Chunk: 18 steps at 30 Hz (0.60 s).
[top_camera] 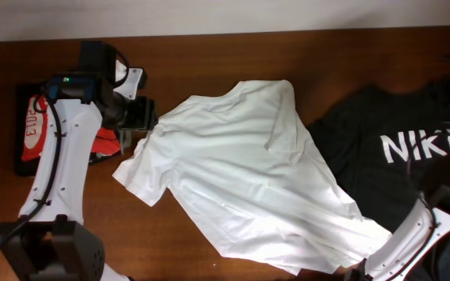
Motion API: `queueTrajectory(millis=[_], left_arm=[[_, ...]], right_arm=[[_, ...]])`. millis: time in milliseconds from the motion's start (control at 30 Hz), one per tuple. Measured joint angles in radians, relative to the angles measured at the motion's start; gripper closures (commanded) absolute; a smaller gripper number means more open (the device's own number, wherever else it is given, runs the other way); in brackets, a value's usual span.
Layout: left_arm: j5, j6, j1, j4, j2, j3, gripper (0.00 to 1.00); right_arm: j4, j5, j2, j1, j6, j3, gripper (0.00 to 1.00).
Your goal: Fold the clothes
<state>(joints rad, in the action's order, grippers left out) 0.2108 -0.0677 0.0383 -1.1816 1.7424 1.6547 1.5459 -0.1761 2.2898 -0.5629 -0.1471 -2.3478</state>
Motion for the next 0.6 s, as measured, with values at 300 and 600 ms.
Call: queueTrajectory(millis=[300,600], left_arm=[[0.000,-0.019,0.016,0.000,0.000,0.000,0.30],[0.000,-0.019,0.016,0.000,0.000,0.000,0.30]], right_arm=[[-0.333,0.011,-0.005,0.359,0.015,0.581,0.34],[-0.299,0.219,0.010,0.224,-0.149,0.469,0.96]])
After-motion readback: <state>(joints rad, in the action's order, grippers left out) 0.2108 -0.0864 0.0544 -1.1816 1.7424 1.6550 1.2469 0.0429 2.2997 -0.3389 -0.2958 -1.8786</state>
